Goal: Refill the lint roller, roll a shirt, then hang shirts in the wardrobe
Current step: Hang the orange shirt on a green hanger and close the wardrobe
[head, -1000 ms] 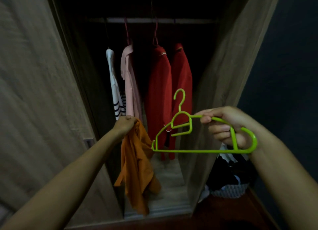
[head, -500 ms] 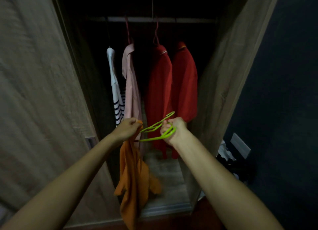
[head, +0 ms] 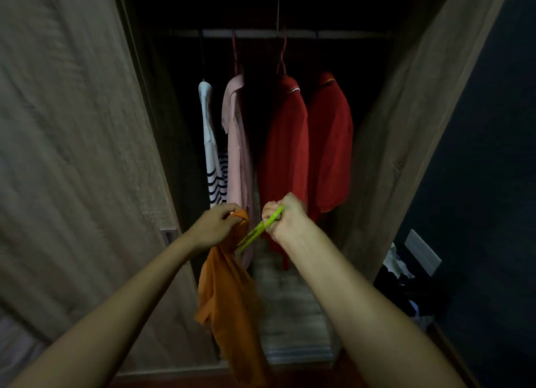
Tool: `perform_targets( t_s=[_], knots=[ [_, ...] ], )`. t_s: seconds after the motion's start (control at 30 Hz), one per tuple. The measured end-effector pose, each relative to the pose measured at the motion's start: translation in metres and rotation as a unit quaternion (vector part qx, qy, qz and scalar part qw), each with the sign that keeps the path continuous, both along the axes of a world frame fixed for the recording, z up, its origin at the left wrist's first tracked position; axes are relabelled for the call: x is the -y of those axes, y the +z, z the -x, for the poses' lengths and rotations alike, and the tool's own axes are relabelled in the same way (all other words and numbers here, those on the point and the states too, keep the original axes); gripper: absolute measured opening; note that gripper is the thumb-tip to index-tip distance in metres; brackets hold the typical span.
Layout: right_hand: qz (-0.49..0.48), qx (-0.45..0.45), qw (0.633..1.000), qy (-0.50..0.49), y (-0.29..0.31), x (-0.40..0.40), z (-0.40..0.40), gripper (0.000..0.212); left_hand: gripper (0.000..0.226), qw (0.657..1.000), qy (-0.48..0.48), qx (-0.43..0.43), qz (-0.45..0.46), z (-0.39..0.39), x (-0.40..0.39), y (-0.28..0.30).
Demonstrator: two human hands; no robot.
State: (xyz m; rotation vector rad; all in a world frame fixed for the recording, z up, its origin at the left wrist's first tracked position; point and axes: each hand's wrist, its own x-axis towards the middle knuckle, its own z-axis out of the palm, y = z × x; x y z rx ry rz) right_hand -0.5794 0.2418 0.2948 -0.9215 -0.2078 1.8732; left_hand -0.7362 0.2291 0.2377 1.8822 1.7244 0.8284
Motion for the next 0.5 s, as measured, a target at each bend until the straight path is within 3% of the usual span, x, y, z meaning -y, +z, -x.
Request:
perform_targets(
  t_s=[0.07, 0.17, 0.37, 0.5],
  knots=[
    [0.007, 0.054, 0.995, -0.081, -0.003, 0.001, 0.003, 0.032, 0.019, 0.999, 0.033, 0.02, 0.008, 0.005, 0.0, -0.004],
    [-0.007, 0.085, 0.99, -0.115, -0.002, 0.0, -0.004, 0.031, 0.02, 0.988, 0.122, 0.083, 0.037, 0.016, 0.004, -0.011],
    [-0.129, 0.062, 0.99, 0.015, 0.015, 0.009, -0.018, 0.022, 0.025, 0.988, 0.136, 0.072, 0.019, 0.022, 0.004, -0.01],
    [-0.134, 0.023, 0.99, 0.047, 0.029, 0.006, -0.023, 0.02, 0.027, 0.992, 0.112, 0.063, 0.015, 0.023, 0.002, -0.002]
  ],
)
